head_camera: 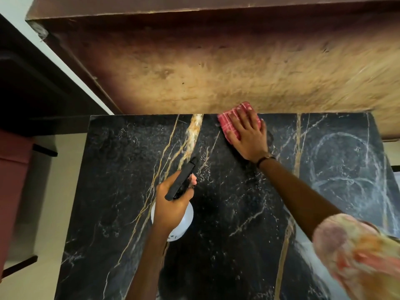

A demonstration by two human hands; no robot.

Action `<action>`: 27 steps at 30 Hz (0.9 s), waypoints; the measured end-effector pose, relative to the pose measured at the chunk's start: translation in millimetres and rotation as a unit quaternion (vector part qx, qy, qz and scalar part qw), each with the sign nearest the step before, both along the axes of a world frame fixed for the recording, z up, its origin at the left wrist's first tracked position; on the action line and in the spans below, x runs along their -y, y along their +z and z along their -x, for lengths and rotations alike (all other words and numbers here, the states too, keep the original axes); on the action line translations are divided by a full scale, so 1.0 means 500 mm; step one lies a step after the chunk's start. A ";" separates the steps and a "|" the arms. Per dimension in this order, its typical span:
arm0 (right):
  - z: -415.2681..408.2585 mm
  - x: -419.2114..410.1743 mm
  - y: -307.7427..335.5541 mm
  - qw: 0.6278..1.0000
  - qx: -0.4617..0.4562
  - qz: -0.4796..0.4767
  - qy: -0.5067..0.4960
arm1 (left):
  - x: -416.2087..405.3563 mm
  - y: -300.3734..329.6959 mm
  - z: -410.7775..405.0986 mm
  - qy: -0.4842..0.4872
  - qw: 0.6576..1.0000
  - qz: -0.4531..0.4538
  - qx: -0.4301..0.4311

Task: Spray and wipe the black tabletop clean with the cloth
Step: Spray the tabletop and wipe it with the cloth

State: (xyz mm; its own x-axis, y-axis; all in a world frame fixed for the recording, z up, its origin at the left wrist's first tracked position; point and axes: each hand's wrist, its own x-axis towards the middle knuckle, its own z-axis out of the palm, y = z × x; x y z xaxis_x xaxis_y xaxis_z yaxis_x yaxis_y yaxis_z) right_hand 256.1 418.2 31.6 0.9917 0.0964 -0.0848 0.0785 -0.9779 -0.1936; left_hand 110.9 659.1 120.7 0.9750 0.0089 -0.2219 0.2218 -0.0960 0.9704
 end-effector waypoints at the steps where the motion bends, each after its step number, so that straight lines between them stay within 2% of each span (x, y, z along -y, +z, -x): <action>1: -0.015 -0.043 0.001 1.000 -0.006 -0.006 -0.002 | 0.001 -0.001 0.001 -0.001 1.000 0.000 -0.002; 5: 0.016 -0.168 -0.005 0.995 -0.008 0.000 0.095 | 0.006 -0.003 -0.002 0.000 1.000 -0.005 -0.007; 7: 0.068 -0.144 -0.010 0.986 0.005 0.002 0.167 | 0.007 -0.004 -0.003 0.002 1.000 -0.006 -0.004; 9: 0.117 -0.070 -0.019 0.980 0.024 0.014 0.195 | 0.003 -0.005 -0.004 0.004 1.000 -0.003 0.001; 11: 0.144 0.023 -0.020 0.986 0.043 0.018 0.158 | 0.000 -0.005 -0.005 0.000 1.000 -0.001 0.008; 14: 0.101 0.104 -0.012 0.999 0.028 0.007 0.043 | -0.002 -0.002 -0.004 -0.005 1.000 -0.005 0.007; 16: 0.040 0.088 0.000 1.000 0.002 -0.007 -0.029 | 0.000 0.000 -0.001 -0.008 1.000 -0.005 0.004; 18: -0.005 0.036 0.007 0.998 -0.019 -0.019 -0.056 | 0.006 0.002 0.001 -0.012 1.000 -0.009 0.003; 22: 0.042 -0.052 -0.002 0.997 -0.011 -0.004 0.071 | 0.016 0.004 0.005 -0.001 1.000 -0.028 0.009; 24: 0.114 -0.030 -0.010 0.990 0.005 -0.003 0.142 | 0.020 0.006 0.007 0.005 0.999 -0.035 0.009; 27: 0.194 0.089 -0.017 0.983 0.032 0.010 0.180 | 0.030 0.008 0.010 -0.004 0.998 -0.054 0.008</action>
